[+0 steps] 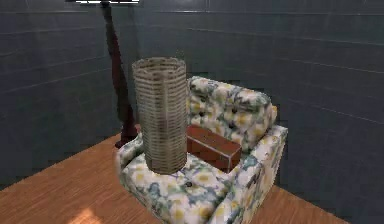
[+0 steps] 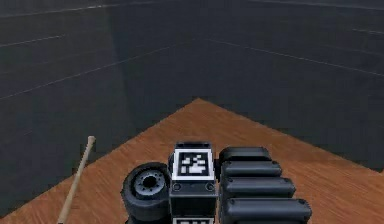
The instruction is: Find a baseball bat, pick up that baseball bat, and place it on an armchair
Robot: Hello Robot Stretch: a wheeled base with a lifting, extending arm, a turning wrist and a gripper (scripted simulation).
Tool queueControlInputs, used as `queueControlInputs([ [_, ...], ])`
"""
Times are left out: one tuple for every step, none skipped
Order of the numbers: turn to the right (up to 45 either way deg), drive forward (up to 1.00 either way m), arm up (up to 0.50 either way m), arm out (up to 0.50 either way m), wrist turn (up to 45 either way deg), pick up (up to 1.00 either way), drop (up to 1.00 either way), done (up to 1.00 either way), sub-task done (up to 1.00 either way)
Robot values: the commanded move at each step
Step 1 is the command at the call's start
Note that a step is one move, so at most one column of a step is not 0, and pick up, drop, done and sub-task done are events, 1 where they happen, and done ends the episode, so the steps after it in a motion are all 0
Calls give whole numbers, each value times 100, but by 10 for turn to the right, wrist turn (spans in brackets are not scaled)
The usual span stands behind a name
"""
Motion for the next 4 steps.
queueControlInputs([
  [-390, 0, 0, 0, 0, 0, 0, 0, 0],
  [0, 80, 0, 0, 0, 0, 0, 0, 0],
  [-180, 0, 0, 0, 0, 0, 0, 0, 0],
  [0, 0, 0, 40, 0, 0, 0, 0, 0],
])
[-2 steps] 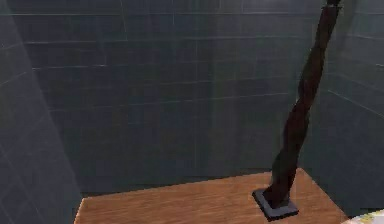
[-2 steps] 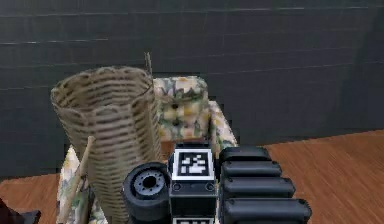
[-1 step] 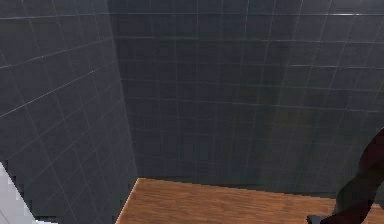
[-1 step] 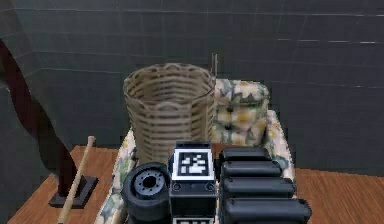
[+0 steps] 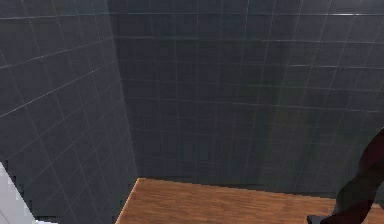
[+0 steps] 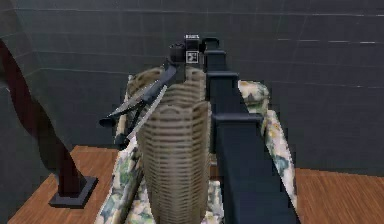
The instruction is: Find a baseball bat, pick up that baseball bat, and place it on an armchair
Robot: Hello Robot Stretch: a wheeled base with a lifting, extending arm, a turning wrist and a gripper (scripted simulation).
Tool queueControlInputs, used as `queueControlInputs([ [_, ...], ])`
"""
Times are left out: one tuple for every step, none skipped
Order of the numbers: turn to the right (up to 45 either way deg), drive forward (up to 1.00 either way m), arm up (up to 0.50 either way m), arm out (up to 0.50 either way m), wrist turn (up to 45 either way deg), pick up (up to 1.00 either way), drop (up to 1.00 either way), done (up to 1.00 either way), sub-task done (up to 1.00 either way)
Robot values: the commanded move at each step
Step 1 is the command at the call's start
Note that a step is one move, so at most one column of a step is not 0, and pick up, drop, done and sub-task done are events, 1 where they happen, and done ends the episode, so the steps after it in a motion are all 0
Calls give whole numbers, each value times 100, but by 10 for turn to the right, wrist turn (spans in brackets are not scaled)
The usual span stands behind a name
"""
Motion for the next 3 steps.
queueControlInputs([
  [0, 0, 0, 0, 450, 0, 0, 0, 0],
  [0, 0, 0, 0, 450, 0, 0, 0, 0],
  [0, 0, 0, 0, 390, 0, 0, 0, 0],
])
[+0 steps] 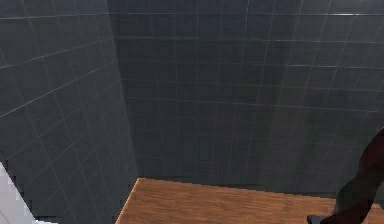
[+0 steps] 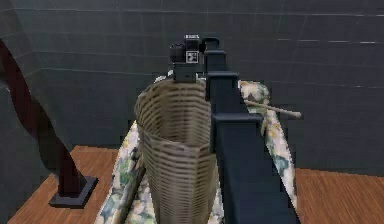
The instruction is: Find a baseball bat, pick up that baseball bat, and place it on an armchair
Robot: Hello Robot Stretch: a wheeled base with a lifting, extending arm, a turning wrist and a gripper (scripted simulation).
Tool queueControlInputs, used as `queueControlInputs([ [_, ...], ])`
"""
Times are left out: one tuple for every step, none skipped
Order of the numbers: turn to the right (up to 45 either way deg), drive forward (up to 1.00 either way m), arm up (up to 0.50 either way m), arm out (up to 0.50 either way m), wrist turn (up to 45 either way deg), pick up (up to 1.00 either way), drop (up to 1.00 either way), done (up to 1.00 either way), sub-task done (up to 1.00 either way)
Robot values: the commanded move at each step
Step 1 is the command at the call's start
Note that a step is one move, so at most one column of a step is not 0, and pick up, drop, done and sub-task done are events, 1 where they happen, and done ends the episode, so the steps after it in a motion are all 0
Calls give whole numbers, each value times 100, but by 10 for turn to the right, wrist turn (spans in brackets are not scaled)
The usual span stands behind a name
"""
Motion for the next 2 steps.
queueControlInputs([
  [0, 0, -38, 0, 0, 0, 0, 0, 0],
  [0, 0, -32, 0, 0, 0, 0, 0, 0],
])
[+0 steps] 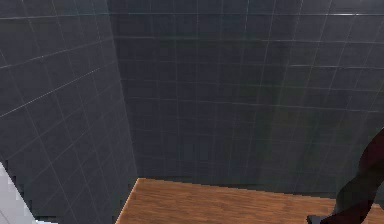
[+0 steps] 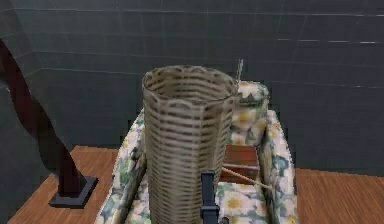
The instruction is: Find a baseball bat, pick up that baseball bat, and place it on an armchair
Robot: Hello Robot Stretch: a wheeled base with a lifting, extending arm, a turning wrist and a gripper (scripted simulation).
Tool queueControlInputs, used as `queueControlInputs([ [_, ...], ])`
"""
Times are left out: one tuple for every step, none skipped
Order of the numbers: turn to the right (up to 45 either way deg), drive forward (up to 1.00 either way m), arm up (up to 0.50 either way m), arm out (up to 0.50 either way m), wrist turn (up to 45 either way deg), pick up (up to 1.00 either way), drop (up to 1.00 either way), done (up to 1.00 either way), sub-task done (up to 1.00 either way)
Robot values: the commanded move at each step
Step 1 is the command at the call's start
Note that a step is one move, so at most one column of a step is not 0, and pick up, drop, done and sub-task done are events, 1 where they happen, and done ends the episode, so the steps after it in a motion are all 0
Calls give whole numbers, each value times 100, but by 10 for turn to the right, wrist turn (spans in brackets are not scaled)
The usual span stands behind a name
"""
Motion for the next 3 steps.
queueControlInputs([
  [0, 0, 0, 0, 0, 0, 100, 0, 0],
  [0, 0, 10, 0, 0, 0, 0, 0, 0],
  [0, 0, 0, -8, 0, 0, 0, 0, 0],
])
